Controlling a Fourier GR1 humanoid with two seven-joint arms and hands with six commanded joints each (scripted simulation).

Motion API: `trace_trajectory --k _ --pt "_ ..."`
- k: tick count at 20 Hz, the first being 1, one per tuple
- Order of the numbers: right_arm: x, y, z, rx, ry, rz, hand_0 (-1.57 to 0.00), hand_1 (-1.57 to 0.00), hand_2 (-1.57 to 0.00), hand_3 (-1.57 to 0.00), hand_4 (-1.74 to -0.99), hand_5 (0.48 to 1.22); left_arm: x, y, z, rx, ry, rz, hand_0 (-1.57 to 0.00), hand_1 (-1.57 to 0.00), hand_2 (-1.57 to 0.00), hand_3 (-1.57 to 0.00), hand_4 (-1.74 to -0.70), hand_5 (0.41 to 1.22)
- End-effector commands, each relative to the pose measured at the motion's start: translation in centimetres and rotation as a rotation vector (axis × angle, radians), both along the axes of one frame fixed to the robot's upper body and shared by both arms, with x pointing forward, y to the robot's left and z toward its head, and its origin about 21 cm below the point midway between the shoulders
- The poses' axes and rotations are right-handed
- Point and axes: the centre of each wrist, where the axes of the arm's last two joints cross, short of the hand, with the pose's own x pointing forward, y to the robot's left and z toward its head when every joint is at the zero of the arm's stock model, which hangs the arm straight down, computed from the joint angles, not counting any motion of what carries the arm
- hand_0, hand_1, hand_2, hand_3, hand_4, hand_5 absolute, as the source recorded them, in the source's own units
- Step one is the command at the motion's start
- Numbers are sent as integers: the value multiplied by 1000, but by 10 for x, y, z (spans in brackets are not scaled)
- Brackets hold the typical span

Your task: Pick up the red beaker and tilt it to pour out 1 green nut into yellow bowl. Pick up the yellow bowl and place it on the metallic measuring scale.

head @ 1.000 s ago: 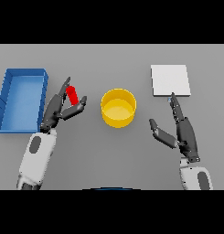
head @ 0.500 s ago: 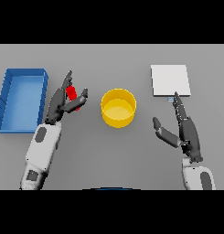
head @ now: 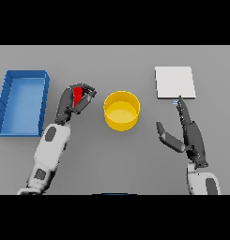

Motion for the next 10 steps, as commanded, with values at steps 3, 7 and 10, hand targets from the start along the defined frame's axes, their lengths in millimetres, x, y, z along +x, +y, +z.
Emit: trace_trajectory --k 3,7,10 --pt "2 1 -2 12 10 5 1 1 1 1 -1251 646 -1 -1 0 3 8 3 -1357 -1364 -1380 -1304 -1565 1163" --pt "1 -1 -2 11 5 8 1 1 1 1 -1248 645 2 3 8 -107 -13 -18 -1483 -1486 -1493 -1462 -1639 1157" --pt "1 -3 0 2 -3 5 1 1 1 1 -1236 644 6 5 25 -168 -52 -30 -1526 -1528 -1531 -1515 -1689 1140"
